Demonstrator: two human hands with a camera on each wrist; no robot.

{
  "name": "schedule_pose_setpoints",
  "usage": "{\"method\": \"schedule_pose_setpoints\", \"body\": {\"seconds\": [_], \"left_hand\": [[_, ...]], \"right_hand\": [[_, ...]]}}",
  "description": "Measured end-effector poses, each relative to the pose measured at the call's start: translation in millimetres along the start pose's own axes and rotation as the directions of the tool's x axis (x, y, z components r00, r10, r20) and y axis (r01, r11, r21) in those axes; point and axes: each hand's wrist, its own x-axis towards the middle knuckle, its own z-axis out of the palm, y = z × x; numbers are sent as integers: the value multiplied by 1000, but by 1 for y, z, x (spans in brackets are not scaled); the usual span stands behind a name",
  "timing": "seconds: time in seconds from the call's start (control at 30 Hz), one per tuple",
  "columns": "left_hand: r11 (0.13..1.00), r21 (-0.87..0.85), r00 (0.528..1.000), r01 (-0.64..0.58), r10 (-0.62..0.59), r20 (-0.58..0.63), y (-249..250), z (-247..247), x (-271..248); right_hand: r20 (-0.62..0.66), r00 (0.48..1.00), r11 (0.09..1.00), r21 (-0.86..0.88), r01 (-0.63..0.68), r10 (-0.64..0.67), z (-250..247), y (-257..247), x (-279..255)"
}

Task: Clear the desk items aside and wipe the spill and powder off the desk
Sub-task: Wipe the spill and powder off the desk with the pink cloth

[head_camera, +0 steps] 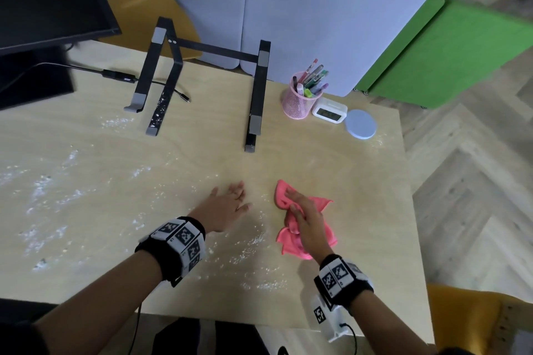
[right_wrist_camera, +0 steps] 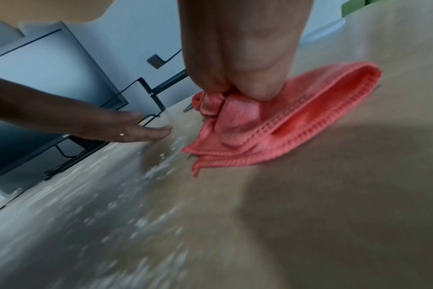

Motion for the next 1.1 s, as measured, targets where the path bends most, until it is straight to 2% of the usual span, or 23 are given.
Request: {"method": "schedule_pose_setpoints", "body": {"seconds": [0.1,0.23,0.43,0.53,0.6,0.67,0.73,0.8,0.87,0.93,1.0,1.1], "left_hand": [[997,68,1000,-20,19,2,1,-2,-4],[998,30,997,-57,59,-52,-5,0,-9],[993,-27,963,-119,108,-245,-19,22,-18],[992,8,949,-125,122,-292,-28,29,-27],[989,31,930,-143,145,-337,-36,31,-38],[981,39,878,-191,188,-440,-44,33,-50],[971,47,818,-234,223,-530,-52,41,-65],[973,67,805,-223,222,-551,-60,55,-79],[978,47,819,-205,198,-538,-68,73,-92],[977,25,838,-211,194,-510,-75,92,-101],[980,30,847,-197,185,-499,-76,104,-104],[969,38,806,-243,223,-549,-61,102,-92]], "right_hand": [[45,999,1000,-13,8,-7,13,13,-19],[64,998,1000,-28,-11,13,22,5,-45],[92,993,997,-24,-75,77,19,-21,-59],[-19,999,995,86,-48,50,20,-41,-58],[-98,995,975,221,-5,28,17,-53,-55],[-173,984,875,482,42,48,10,-60,-55],[-267,962,777,619,118,66,-1,-58,-57],[-320,944,805,578,133,74,-10,-48,-65],[-338,937,903,423,68,88,-16,-33,-75],[-333,938,962,272,-4,98,-20,-18,-83],[-336,930,972,219,-81,153,-22,-10,-87],[-395,898,976,173,-135,194,-23,-10,-88]]}}
